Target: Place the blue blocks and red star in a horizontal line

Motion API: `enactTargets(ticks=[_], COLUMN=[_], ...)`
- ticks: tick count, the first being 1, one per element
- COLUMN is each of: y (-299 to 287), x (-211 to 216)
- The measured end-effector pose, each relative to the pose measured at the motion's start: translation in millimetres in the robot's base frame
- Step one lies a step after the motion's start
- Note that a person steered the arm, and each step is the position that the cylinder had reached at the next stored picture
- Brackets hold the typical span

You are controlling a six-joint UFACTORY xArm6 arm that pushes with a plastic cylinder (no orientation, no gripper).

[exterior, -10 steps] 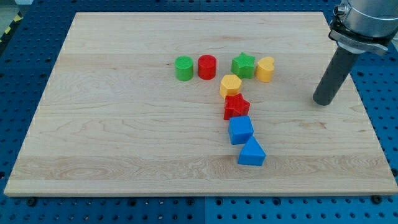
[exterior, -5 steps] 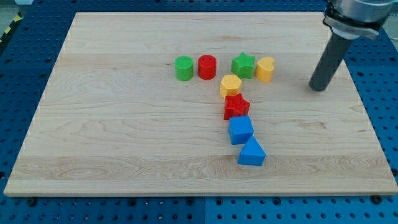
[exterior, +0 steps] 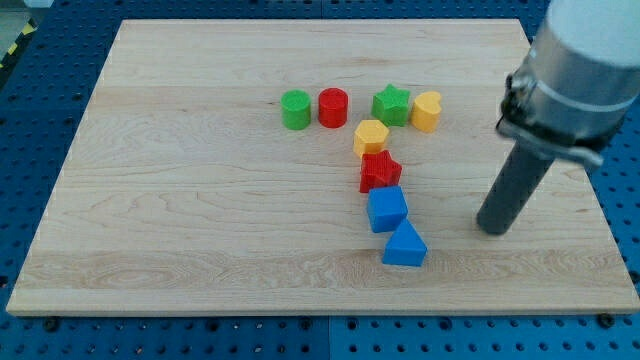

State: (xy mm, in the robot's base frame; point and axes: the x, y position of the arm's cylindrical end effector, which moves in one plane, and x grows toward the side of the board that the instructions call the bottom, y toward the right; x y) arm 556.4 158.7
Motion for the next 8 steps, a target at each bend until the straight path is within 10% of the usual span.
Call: enactTargets(ticks=[8], y=[-73.0], x=[46.9])
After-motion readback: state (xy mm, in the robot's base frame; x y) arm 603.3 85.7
